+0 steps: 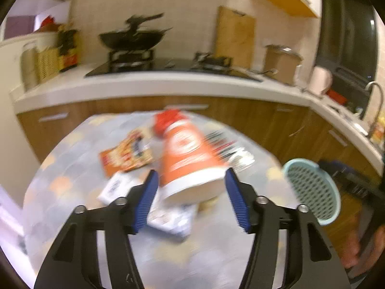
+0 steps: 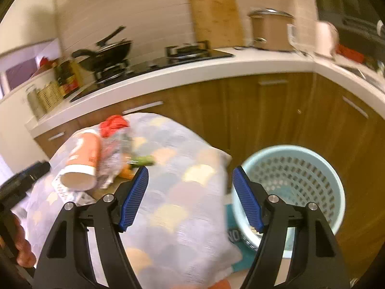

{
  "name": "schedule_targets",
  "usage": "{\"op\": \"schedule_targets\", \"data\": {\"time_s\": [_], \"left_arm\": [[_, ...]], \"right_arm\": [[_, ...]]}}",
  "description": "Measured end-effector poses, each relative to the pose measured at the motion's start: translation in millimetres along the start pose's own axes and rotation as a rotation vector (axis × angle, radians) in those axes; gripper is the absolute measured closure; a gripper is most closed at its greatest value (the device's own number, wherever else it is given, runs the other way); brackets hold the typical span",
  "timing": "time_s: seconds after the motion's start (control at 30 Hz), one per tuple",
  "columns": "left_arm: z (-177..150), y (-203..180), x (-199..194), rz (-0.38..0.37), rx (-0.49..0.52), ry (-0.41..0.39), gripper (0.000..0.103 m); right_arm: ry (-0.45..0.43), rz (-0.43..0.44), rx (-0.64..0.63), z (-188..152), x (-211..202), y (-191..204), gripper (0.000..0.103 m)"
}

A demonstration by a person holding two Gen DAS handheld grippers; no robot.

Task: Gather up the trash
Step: 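Grasp the white milk carton with the left tool while the right tool grasps the orange cup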

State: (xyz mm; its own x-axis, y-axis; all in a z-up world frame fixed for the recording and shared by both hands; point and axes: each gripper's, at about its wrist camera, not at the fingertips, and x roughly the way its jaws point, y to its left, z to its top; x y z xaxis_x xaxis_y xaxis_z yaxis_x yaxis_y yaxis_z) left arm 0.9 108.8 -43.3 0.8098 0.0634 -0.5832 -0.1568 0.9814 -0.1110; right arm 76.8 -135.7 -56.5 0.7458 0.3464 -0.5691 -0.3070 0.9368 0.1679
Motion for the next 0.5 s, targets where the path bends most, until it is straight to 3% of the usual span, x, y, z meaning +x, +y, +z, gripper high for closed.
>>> {"op": "schedule_targets", "data": {"time_s": [0.17, 0.27, 0.43, 0.5], "left_arm": [[-27, 9, 24, 0.041, 0.009, 0.102, 0.04], [-39, 9, 42, 0.122, 0.033, 0.137, 0.04], [-40, 9, 40, 0.128, 0.063, 0.125, 0.037], [-43, 13, 35, 0.091, 0.052, 0.123, 0.037]], "right_arm": [[0.027, 0.029, -0.04, 0, 11, 33, 0.034], [0.046, 0.03, -0.071, -3, 16, 48, 0.034], [0.057, 0.036, -0.113, -4, 20, 68, 0.034], [0.056, 0.04, -0.116, -5, 21, 72, 0.034]]}}
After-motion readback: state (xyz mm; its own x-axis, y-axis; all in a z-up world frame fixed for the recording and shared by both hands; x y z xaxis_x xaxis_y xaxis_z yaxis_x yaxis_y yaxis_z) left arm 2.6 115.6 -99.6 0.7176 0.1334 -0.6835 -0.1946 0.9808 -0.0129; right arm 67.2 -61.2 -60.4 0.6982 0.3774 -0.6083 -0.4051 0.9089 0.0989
